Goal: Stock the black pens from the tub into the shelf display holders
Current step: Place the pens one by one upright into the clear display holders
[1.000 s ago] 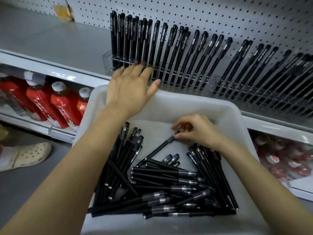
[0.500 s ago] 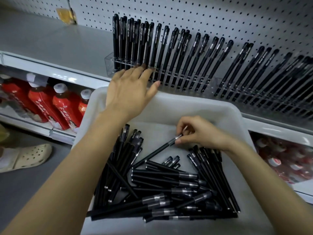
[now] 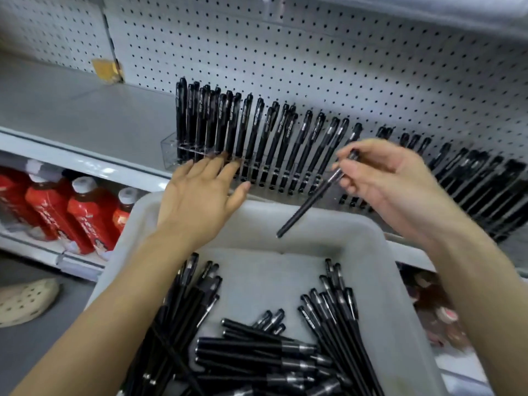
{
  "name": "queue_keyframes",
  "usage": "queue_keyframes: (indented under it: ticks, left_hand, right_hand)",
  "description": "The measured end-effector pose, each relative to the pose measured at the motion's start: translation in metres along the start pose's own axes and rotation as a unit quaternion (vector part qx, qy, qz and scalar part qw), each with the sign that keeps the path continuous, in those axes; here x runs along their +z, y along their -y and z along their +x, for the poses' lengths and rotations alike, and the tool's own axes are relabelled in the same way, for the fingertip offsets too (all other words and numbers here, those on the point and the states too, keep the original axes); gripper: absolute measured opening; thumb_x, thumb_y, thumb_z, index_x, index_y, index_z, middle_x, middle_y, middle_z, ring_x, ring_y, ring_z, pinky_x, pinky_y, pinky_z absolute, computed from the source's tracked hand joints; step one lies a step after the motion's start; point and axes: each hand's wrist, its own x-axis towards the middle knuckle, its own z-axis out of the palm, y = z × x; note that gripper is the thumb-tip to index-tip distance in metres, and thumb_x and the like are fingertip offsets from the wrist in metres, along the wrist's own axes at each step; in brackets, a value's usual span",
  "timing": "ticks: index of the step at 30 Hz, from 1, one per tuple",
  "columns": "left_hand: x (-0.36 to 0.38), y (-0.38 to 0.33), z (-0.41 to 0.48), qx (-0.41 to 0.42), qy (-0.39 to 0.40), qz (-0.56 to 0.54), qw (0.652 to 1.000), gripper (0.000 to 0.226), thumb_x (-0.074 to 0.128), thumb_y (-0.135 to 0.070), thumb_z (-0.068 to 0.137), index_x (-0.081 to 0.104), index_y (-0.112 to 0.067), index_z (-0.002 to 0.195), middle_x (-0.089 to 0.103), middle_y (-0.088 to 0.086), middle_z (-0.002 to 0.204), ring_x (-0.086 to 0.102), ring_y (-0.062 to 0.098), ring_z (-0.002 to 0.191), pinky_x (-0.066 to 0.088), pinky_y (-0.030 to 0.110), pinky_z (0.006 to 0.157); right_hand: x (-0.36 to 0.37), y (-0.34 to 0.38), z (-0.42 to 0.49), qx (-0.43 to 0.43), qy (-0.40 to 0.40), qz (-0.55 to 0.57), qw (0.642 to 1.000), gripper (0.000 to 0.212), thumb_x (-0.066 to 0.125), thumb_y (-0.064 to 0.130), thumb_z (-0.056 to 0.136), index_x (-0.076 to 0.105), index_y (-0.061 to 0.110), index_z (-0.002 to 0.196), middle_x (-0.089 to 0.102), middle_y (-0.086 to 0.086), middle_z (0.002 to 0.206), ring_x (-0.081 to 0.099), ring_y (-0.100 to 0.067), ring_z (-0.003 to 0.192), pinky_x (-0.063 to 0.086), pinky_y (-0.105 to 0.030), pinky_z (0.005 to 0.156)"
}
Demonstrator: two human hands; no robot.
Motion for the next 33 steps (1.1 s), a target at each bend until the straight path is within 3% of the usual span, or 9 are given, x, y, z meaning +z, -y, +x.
queue_keyframes:
  ticks: [5, 8, 12, 16, 19, 22, 28, 33]
  left_hand:
    - [0.001, -0.004, 0.002, -0.002, 0.004, 0.000, 1.000, 0.069, 0.007, -0.055, 0.092, 0.047, -0.019, 0.135, 0.049, 0.004, 0.140, 0.044, 0.023, 0.129, 0.030, 0.043, 0.107]
    - [0.002, -0.006, 0.003, -0.002, 0.003, -0.003, 1.000, 0.070, 0.007, -0.055, 0.091, 0.048, -0.019, 0.134, 0.050, 0.004, 0.139, 0.044, 0.023, 0.129, 0.029, 0.043, 0.107]
    - [0.004, -0.008, 0.004, -0.005, -0.002, -0.006, 1.000, 0.067, 0.010, -0.054, 0.092, 0.049, -0.020, 0.134, 0.050, 0.004, 0.139, 0.044, 0.022, 0.129, 0.029, 0.042, 0.106]
    - [0.005, -0.010, 0.005, -0.002, -0.010, -0.007, 1.000, 0.063, 0.015, -0.052, 0.093, 0.053, -0.018, 0.131, 0.057, 0.005, 0.131, 0.049, 0.025, 0.124, 0.033, 0.043, 0.103]
    - [0.006, -0.010, 0.006, 0.001, -0.014, -0.008, 1.000, 0.062, 0.016, -0.051, 0.093, 0.054, -0.018, 0.130, 0.057, 0.006, 0.130, 0.050, 0.025, 0.123, 0.034, 0.044, 0.102]
    - [0.006, -0.011, 0.006, 0.002, -0.017, -0.008, 1.000, 0.060, 0.017, -0.050, 0.094, 0.055, -0.018, 0.128, 0.058, 0.006, 0.128, 0.052, 0.026, 0.121, 0.035, 0.044, 0.102]
    - [0.005, -0.010, 0.005, -0.001, -0.018, -0.005, 1.000, 0.061, 0.016, -0.051, 0.093, 0.053, -0.020, 0.131, 0.055, 0.004, 0.133, 0.049, 0.024, 0.125, 0.034, 0.044, 0.104]
    - [0.007, -0.010, 0.006, 0.002, -0.032, -0.011, 0.999, 0.058, 0.020, -0.049, 0.093, 0.056, -0.019, 0.128, 0.058, 0.005, 0.130, 0.052, 0.026, 0.122, 0.037, 0.044, 0.101]
  right_hand:
    - [-0.018, 0.033, 0.015, -0.043, -0.064, 0.058, 0.995, 0.020, 0.065, 0.009, 0.070, 0.064, 0.007, 0.090, 0.069, -0.007, 0.091, 0.067, -0.011, 0.081, 0.051, -0.018, 0.073]
    - [-0.024, 0.042, 0.019, -0.061, -0.080, 0.058, 0.993, 0.021, 0.066, 0.008, 0.065, 0.063, 0.008, 0.086, 0.073, -0.003, 0.081, 0.069, -0.014, 0.082, 0.052, -0.018, 0.074]
    - [-0.021, 0.034, 0.033, -0.118, -0.130, -0.057, 0.983, 0.011, 0.068, 0.005, 0.081, 0.059, 0.010, 0.085, 0.069, -0.004, 0.077, 0.068, -0.014, 0.068, 0.055, -0.022, 0.070]
    - [-0.014, 0.021, 0.045, -0.183, -0.162, -0.140, 0.959, 0.023, 0.066, 0.004, 0.085, 0.048, 0.019, 0.084, 0.061, -0.006, 0.076, 0.066, -0.011, 0.056, 0.056, -0.023, 0.061]
    - [-0.010, 0.014, 0.050, -0.205, -0.166, -0.189, 0.946, 0.027, 0.065, 0.007, 0.087, 0.044, 0.023, 0.087, 0.059, 0.000, 0.073, 0.066, -0.010, 0.057, 0.055, -0.024, 0.061]
    - [-0.007, 0.007, 0.053, -0.219, -0.163, -0.242, 0.931, 0.024, 0.065, 0.013, 0.088, 0.044, 0.016, 0.097, 0.059, 0.004, 0.074, 0.065, -0.008, 0.060, 0.056, -0.025, 0.063]
    - [-0.005, 0.012, 0.057, -0.243, -0.194, -0.252, 0.917, 0.025, 0.065, 0.018, 0.088, 0.042, 0.017, 0.100, 0.056, 0.006, 0.079, 0.064, -0.006, 0.063, 0.054, -0.021, 0.063]
    - [-0.003, 0.001, 0.062, -0.235, -0.154, -0.305, 0.910, 0.023, 0.066, 0.019, 0.087, 0.045, 0.019, 0.098, 0.060, 0.003, 0.080, 0.065, -0.011, 0.070, 0.058, -0.032, 0.070]
